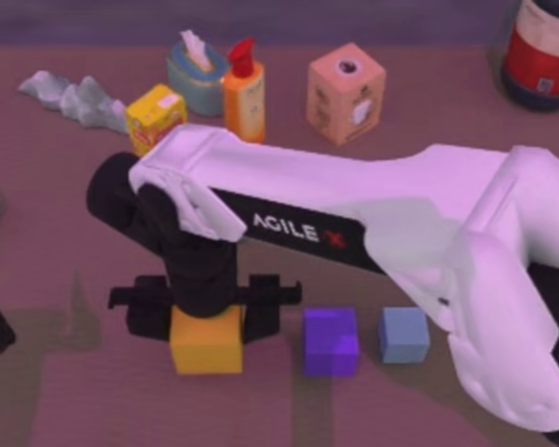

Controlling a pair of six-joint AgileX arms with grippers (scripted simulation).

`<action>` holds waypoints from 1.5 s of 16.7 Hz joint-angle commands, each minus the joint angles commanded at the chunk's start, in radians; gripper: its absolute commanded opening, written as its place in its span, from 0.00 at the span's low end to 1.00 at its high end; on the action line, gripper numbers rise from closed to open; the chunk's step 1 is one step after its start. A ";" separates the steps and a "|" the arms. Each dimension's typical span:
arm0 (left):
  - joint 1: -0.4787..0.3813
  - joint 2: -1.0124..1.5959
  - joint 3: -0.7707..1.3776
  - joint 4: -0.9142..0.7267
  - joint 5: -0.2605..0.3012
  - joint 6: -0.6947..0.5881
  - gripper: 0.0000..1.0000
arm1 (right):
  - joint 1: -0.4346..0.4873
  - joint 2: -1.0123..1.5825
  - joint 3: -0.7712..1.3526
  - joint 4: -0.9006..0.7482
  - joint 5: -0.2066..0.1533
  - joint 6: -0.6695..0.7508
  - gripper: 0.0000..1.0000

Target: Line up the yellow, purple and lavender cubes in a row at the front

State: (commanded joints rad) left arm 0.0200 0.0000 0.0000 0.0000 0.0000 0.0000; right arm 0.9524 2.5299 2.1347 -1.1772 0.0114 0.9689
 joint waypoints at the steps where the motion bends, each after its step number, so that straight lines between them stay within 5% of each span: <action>1: 0.000 0.000 0.000 0.000 0.000 0.000 1.00 | 0.000 0.000 0.000 0.000 0.000 0.000 0.15; 12: 0.000 0.000 0.000 0.000 0.000 0.000 1.00 | 0.000 0.000 0.000 0.000 0.000 0.000 0.98; 25: 0.000 0.000 0.000 0.000 0.000 0.000 1.00 | 0.006 0.001 0.074 -0.075 -0.005 -0.002 1.00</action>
State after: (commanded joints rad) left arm 0.0200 0.0000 0.0000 0.0000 0.0000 0.0000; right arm 0.9580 2.5305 2.2092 -1.2526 0.0064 0.9668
